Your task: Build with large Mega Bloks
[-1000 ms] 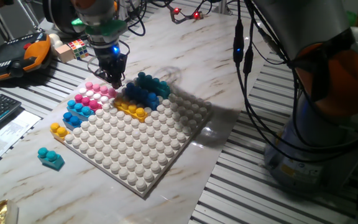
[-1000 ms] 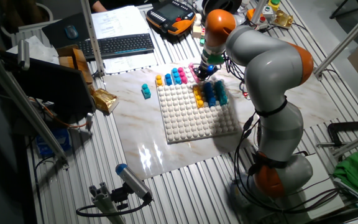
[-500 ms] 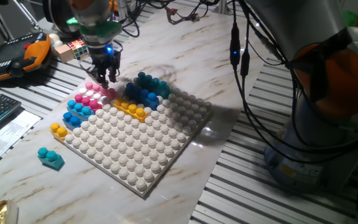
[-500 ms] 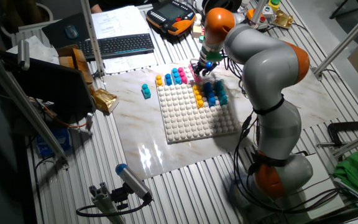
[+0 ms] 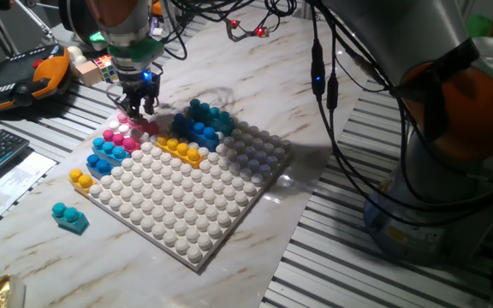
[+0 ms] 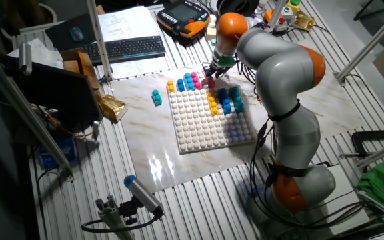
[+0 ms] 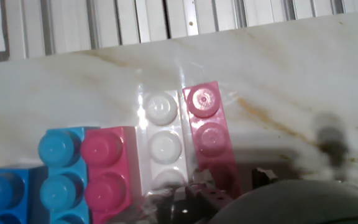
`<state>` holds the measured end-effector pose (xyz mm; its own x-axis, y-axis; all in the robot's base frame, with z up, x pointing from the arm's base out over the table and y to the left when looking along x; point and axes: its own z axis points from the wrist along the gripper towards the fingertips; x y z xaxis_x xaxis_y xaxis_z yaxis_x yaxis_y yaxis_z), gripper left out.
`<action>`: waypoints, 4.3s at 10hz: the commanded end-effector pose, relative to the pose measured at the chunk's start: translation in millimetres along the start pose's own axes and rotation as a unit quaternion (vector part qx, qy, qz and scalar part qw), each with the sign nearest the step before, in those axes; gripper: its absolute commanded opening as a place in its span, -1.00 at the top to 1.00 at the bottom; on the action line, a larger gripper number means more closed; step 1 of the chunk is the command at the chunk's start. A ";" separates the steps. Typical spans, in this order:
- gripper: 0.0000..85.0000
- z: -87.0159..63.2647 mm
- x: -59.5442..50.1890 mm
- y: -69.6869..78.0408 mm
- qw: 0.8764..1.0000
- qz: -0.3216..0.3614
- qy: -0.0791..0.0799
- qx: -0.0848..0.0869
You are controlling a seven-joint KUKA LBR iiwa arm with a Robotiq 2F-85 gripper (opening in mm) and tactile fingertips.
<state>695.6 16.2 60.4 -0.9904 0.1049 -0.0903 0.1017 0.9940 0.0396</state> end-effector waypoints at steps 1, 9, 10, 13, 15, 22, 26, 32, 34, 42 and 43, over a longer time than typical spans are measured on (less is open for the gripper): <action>0.02 1.4 -0.4 0.5 1.000 -0.001 0.001 -0.002; -0.02 16.3 -7.4 -0.7 1.000 -0.027 0.002 0.000; -0.03 15.9 -8.9 -2.8 0.999 -0.033 0.004 0.001; -0.02 16.8 -12.1 -6.7 0.999 -0.038 0.007 0.000; -0.01 22.0 -13.5 -6.0 0.999 -0.038 0.005 -0.004; 0.26 28.5 -15.1 -5.3 0.999 -0.049 0.004 -0.009; 0.98 22.5 -16.0 -8.5 0.997 -0.069 0.028 -0.015; 0.98 -24.3 2.9 -11.6 0.998 -0.048 0.044 0.001; 0.98 -41.7 13.3 -16.6 0.998 -0.035 0.049 0.002; 0.98 -103.2 82.9 -46.7 0.997 0.002 0.068 0.034; 0.98 -105.7 91.2 -50.5 0.997 0.002 0.070 0.038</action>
<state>588.9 -28.9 155.1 -0.9927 0.1101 0.0490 0.1084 0.9934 -0.0367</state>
